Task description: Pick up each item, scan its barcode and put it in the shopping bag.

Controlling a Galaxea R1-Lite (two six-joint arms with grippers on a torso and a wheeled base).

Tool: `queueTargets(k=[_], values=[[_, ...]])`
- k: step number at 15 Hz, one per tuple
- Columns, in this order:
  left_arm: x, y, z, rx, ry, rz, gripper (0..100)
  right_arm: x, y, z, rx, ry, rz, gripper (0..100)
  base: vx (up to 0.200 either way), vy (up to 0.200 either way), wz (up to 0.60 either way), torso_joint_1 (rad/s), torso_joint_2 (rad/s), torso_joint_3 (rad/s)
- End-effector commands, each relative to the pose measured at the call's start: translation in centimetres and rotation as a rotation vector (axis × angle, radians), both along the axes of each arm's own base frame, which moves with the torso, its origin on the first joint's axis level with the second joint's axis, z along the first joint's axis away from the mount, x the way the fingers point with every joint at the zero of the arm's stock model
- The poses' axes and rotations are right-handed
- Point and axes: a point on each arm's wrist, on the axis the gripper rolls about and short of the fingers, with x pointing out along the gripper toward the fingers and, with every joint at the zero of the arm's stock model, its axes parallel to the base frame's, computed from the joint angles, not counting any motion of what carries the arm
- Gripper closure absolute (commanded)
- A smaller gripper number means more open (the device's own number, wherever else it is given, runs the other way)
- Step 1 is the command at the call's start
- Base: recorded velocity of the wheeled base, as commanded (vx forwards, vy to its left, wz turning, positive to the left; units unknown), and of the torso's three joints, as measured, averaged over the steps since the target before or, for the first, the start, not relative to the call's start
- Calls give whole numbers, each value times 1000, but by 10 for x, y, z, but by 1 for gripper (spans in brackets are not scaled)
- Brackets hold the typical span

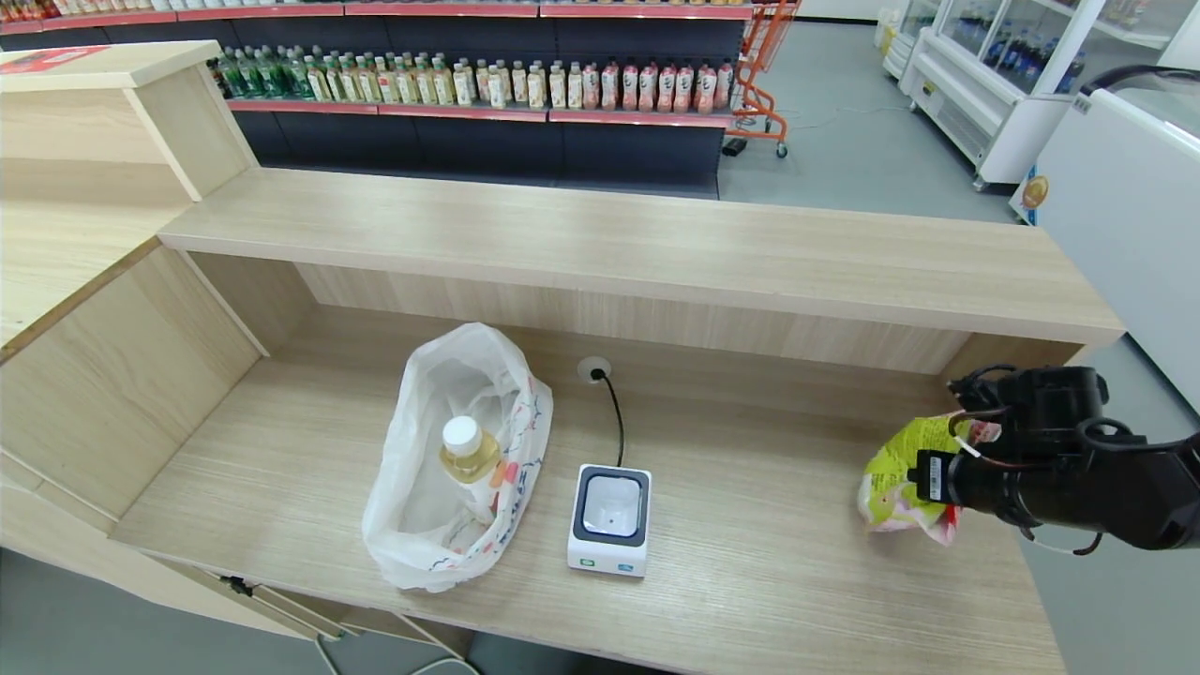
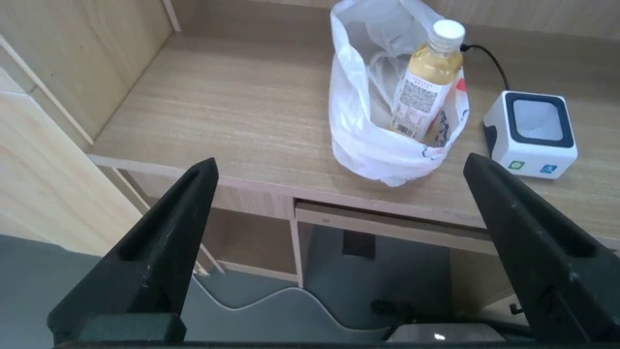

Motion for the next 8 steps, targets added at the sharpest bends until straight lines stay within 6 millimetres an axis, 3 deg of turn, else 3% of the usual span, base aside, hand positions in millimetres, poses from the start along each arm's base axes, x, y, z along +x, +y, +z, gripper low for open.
queueTargets(k=[1,2,3,4,5,6,8], values=[[0,0,0,-1,1,0,0,-17,-4,40,-18,-158,221,100,0,0,0,0,0,0],[0,0,0,0,1,0,0,-24,-4,47,-21,-201,341,100,0,0,0,0,0,0],[0,0,0,0,0,0,0,-42,-7,58,-11,-300,606,100,0,0,0,0,0,0],[0,0,0,0,1,0,0,-45,-7,59,-11,-317,659,100,0,0,0,0,0,0],[0,0,0,-1,1,0,0,-59,-6,65,-10,-401,928,100,0,0,0,0,0,0],[0,0,0,0,0,0,0,-66,-3,64,21,-489,1118,100,0,0,0,0,0,0],[0,0,0,0,1,0,0,-75,9,55,-34,-577,1314,100,0,0,0,0,0,0]])
